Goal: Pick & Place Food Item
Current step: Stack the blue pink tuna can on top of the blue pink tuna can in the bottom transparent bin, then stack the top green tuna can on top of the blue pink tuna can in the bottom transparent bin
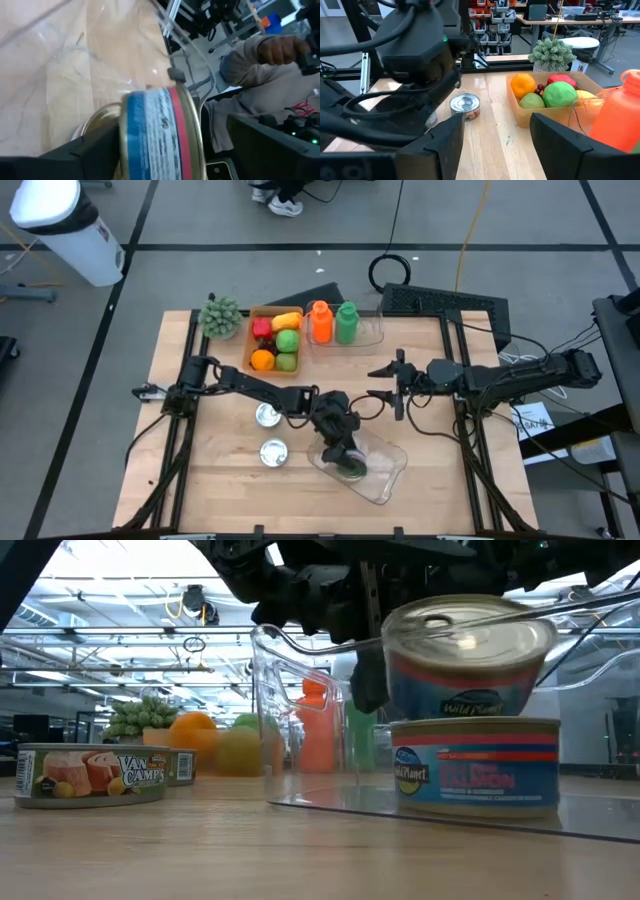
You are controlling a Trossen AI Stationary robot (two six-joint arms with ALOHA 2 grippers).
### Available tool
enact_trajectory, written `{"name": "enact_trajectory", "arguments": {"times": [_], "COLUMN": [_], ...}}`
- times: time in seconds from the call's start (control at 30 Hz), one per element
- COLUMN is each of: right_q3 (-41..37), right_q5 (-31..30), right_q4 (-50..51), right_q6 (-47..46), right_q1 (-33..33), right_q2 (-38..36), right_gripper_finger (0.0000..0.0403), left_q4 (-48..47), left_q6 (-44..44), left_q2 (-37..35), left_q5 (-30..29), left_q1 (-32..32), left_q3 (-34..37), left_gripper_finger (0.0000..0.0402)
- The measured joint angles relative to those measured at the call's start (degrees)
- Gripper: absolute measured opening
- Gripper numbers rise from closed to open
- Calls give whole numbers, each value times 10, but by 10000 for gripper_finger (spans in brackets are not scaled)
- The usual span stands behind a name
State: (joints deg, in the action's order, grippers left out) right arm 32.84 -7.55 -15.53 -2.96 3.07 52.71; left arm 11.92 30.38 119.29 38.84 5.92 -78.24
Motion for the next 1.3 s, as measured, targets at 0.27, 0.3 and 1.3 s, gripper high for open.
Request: {"name": "enact_trajectory", "arguments": {"times": [0.27, 0.3, 1.3], "right_q3": [0, 0, 0], "right_q5": [0, -1, 5], "right_q4": [9, 9, 28], "right_q6": [0, 0, 0], "right_q1": [0, 0, 1], "right_q2": [0, 0, 2], "right_gripper_finger": [212, 212, 212], "left_q4": [3, 3, -48], "left_q6": [20, 21, -99], "left_q2": [0, 0, -103], "left_q5": [23, 22, 21], "left_q1": [-24, -28, -93], "left_q3": [0, 0, 0], "left_gripper_finger": [289, 284, 285]}}
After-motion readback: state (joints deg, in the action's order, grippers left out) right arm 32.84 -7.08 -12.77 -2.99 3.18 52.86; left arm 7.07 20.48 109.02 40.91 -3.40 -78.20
